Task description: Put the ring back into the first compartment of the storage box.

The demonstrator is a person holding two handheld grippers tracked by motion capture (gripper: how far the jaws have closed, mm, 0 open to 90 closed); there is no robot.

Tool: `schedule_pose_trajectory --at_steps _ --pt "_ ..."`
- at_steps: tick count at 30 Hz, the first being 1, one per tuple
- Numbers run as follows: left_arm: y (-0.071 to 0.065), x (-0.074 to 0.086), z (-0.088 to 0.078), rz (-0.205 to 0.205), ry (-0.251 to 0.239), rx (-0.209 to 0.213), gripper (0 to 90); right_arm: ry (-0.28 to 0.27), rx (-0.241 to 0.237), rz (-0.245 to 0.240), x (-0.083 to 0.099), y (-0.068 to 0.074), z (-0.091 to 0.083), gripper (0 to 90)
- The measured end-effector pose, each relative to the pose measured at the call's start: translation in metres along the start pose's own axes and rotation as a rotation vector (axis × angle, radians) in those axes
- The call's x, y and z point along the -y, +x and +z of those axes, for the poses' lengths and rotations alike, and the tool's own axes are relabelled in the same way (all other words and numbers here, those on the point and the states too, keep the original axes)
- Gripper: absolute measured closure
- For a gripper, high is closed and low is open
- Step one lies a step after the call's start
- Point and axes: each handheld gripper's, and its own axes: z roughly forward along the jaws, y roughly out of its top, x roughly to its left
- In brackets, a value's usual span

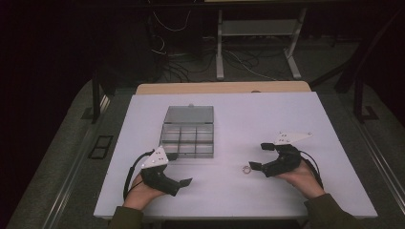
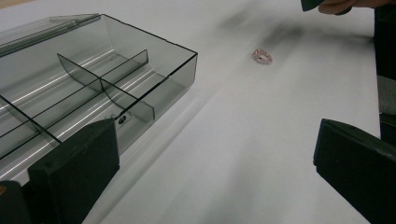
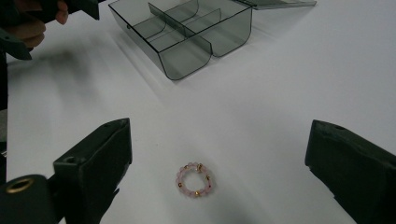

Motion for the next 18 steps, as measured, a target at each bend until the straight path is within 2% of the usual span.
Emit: schedule_pose_trajectory --at_steps 18 --pt "0.000 0.000 0.001 -0.004 -0.006 0.007 0.0 0.005 -0.033 -0.004 -0.008 -0.001 0.018 7.1"
